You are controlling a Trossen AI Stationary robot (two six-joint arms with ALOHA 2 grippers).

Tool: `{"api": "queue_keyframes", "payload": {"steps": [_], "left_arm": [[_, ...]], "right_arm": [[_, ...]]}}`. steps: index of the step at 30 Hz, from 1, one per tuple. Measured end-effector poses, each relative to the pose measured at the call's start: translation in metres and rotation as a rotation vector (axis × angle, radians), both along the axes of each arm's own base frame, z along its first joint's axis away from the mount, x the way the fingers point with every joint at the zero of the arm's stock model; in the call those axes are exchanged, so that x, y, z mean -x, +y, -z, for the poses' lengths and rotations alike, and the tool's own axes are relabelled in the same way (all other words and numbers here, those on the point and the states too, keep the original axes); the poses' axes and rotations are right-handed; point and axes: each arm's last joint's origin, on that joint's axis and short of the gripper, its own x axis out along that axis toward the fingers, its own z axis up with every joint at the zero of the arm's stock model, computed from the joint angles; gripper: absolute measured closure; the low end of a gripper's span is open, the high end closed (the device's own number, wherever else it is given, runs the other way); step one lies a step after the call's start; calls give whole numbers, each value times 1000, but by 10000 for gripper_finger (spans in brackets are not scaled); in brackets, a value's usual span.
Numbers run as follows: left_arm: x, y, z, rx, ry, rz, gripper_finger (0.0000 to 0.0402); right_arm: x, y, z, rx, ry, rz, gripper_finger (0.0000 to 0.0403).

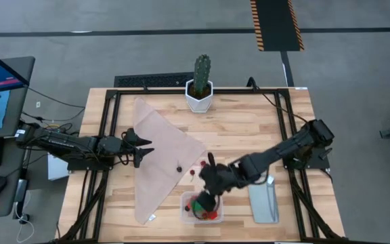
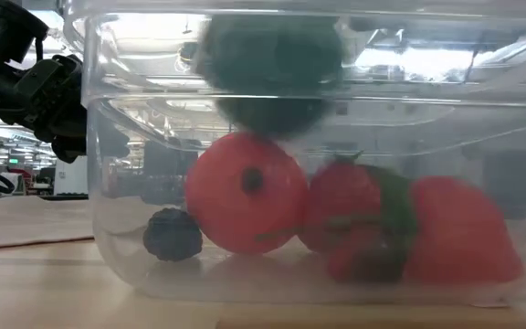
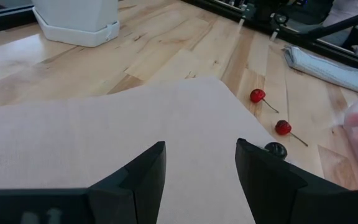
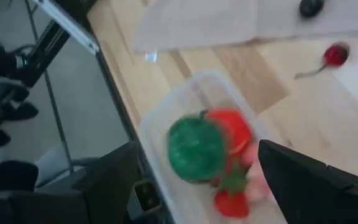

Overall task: Pick and placing Produce into tupperware
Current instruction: Put the watermelon into the transparent bin, then put the top red cherry into the transparent bin

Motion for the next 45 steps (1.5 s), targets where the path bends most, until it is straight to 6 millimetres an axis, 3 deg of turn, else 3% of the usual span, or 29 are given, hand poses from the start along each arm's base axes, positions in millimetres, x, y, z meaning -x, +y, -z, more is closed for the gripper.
{"api": "queue_keyframes", "payload": {"steps": [6,12,17,21,29,40,45], "left_arm": [[0,0,0,0,-1,0,219],[0,0,0,0,0,0,219],[0,0,0,0,-1,0,219],[0,0,0,0,0,0,219],[0,0,0,0,0,0,219],[0,0,0,0,0,0,219],[0,0,0,0,0,0,219]], "right_arm": [[14,22,15,73,-38,97,29],[16,14,20,90,-11,257,5],[16,3,21,281,-44,310,4],[10,-7,20,311,-62,319,7],[-6,-35,17,600,-85,57,19],[-23,-85,17,575,-53,150,24],[-24,-91,17,580,-46,159,24]]}}
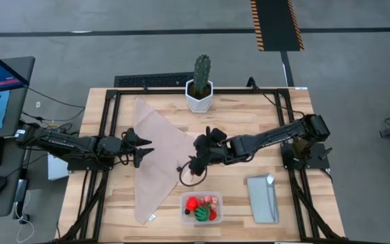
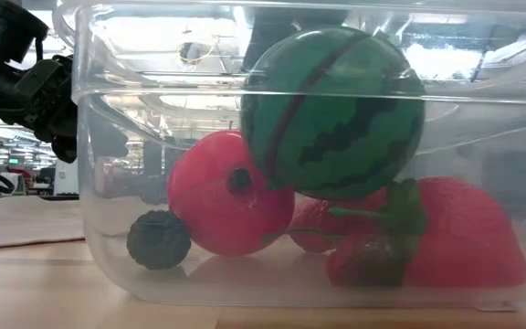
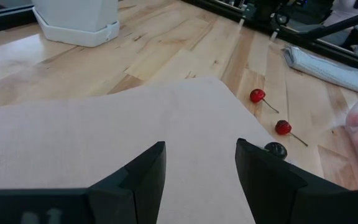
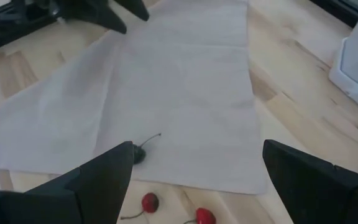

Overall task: Pick and placing Produce into tupperware
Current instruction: Put the top red cherry into the transparent bin

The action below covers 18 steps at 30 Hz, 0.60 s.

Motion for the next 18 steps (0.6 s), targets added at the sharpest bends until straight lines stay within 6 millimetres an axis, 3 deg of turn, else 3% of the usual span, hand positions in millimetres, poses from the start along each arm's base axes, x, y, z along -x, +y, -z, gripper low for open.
{"api": "queue_keyframes", "payload": {"steps": [9,18], "left_arm": [[0,0,0,0,0,0,219],[0,0,0,0,0,0,219]], "right_arm": [[1,4,1,-8,15,-28,24],[17,-15,16,-72,310,-99,24]]}}
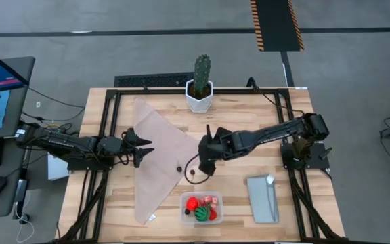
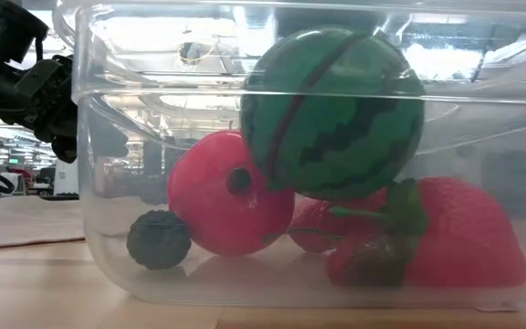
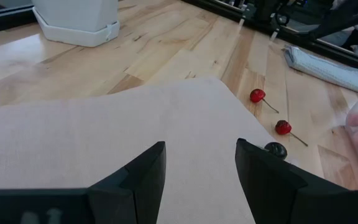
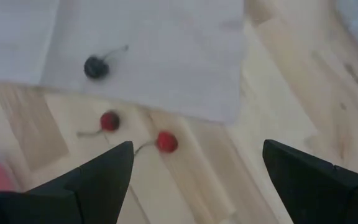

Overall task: Pick and placing Produce into tupperware
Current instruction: Put the top red cherry into the transparent bin

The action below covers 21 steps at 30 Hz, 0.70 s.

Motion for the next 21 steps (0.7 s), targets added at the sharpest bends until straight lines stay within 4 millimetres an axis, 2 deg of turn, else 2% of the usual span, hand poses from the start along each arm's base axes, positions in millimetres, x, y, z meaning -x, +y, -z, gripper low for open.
{"api": "queue_keyframes", "payload": {"steps": [7,15,18,21], "left_arm": [[0,0,0,0,-1,0,219],[0,0,0,0,-1,0,219],[0,0,0,0,0,0,219],[0,0,0,0,-1,0,219]], "right_arm": [[0,4,4,-116,63,-154,24],[-6,-6,12,-80,96,-287,24],[-8,-6,17,-67,99,-319,24],[-10,-1,13,-50,41,-369,30]]}}
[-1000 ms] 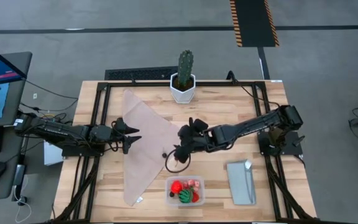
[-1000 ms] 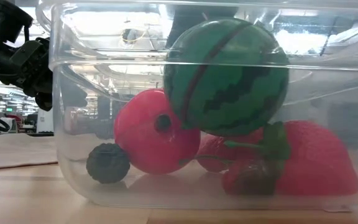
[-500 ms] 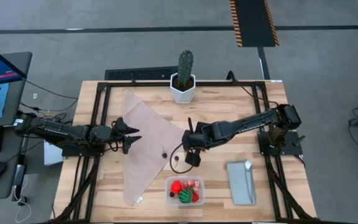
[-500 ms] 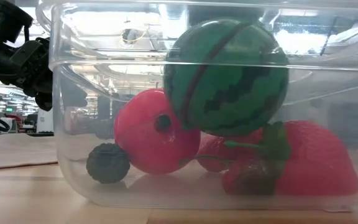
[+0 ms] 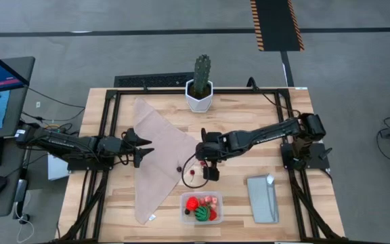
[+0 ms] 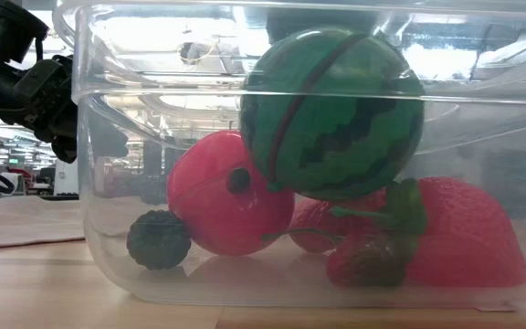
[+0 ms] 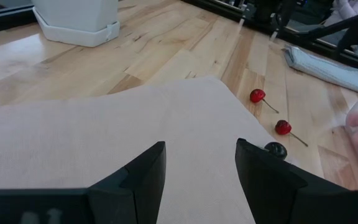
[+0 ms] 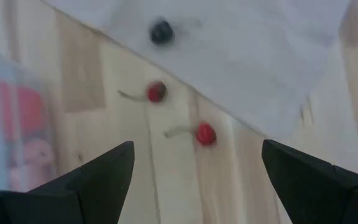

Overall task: Pick and placing Produce into tupperware
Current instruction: Put the top red cherry into the transparent bin

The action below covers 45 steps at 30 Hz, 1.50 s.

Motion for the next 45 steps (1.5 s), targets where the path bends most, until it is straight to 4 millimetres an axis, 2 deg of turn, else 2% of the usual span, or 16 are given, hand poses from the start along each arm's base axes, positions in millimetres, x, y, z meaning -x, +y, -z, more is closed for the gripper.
{"api": "queue_keyframes", "payload": {"steps": [5,8,11,15,21,27,33,39,45], "left_arm": [[0,0,0,0,0,0,219],[0,0,0,0,0,0,219],[0,0,0,0,0,0,219],[0,0,0,0,-4,0,219],[0,0,0,0,-5,0,219],[0,0,0,-1,-3,-3,219],[0,0,0,-48,9,7,219],[0,-1,0,-17,9,38,219],[0,-1,0,-12,9,41,219]], "right_arm": [[9,2,19,-7,-41,-16,65],[25,-1,28,-15,-43,10,91],[31,-1,28,-30,-129,3,108],[41,2,18,-17,-193,-47,112],[65,-13,18,-53,-443,-8,112],[90,-34,22,-64,-479,64,112],[86,-42,20,-88,-525,122,112],[79,-43,43,-51,-423,134,112],[67,-46,56,-141,-369,101,112]]}}
